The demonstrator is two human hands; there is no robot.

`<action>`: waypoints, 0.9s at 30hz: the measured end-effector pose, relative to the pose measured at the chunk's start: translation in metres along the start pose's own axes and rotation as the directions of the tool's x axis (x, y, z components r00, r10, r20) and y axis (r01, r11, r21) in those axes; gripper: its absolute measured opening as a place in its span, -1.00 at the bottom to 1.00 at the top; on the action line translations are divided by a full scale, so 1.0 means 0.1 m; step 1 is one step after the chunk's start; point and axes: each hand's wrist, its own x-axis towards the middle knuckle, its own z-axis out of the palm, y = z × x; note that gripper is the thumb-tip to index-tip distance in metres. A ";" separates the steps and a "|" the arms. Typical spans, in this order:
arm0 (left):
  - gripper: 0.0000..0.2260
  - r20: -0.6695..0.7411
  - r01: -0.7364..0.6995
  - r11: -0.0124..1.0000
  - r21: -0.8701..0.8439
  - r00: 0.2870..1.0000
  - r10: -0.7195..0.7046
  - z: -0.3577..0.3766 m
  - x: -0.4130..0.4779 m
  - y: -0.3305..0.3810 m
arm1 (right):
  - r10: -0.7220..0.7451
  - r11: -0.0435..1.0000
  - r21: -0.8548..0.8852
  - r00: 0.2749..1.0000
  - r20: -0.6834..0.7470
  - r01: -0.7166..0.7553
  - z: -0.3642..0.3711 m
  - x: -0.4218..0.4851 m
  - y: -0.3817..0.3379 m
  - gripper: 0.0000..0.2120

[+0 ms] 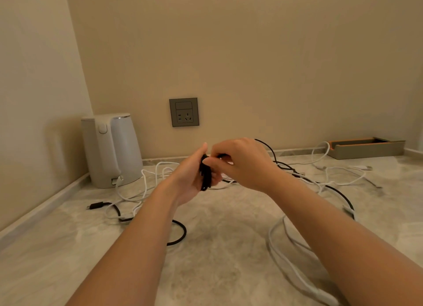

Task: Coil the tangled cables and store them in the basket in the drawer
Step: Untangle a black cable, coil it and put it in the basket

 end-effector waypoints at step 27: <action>-0.47 0.269 0.030 0.916 -0.401 0.959 0.086 0.05 0.00 0.10 | 0.309 0.518 0.612 0.798 0.517 -0.597 0.21 -0.05 0.18 -0.64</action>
